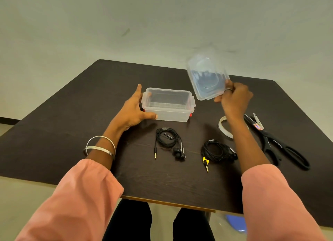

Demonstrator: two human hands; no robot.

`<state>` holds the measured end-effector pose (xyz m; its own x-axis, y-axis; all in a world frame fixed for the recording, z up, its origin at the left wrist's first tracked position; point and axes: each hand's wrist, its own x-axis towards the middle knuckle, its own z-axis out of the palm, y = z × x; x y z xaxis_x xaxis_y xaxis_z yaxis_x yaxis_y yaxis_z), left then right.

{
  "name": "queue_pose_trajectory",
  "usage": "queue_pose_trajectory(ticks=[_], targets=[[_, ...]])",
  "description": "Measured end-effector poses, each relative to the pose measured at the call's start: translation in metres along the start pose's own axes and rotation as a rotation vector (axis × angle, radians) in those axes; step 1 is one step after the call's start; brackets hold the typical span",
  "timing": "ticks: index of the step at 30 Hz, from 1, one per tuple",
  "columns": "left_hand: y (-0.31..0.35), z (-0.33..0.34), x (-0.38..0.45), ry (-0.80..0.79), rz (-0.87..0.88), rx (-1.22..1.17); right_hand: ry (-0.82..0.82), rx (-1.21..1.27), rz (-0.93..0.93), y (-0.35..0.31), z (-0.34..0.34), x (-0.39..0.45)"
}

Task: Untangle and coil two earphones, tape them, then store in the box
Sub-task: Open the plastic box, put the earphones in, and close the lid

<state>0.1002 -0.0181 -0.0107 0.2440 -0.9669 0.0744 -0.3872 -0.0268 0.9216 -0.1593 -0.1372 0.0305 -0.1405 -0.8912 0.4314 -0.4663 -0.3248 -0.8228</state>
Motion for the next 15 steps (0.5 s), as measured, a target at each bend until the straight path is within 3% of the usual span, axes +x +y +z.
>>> queue_pose_trajectory(ticks=[6, 11, 15], targets=[[0.001, 0.001, -0.001, 0.020, 0.002, 0.049, -0.076, -0.142, 0.196, 0.024, 0.000, 0.004], [0.002, 0.002, -0.002, 0.018, 0.005, 0.061, -0.165, -0.455, 0.100, 0.019, 0.001, -0.001], [0.000, 0.001, -0.003, -0.008, 0.037, 0.029, -0.205, -0.570, 0.013, 0.016, 0.000, -0.008]])
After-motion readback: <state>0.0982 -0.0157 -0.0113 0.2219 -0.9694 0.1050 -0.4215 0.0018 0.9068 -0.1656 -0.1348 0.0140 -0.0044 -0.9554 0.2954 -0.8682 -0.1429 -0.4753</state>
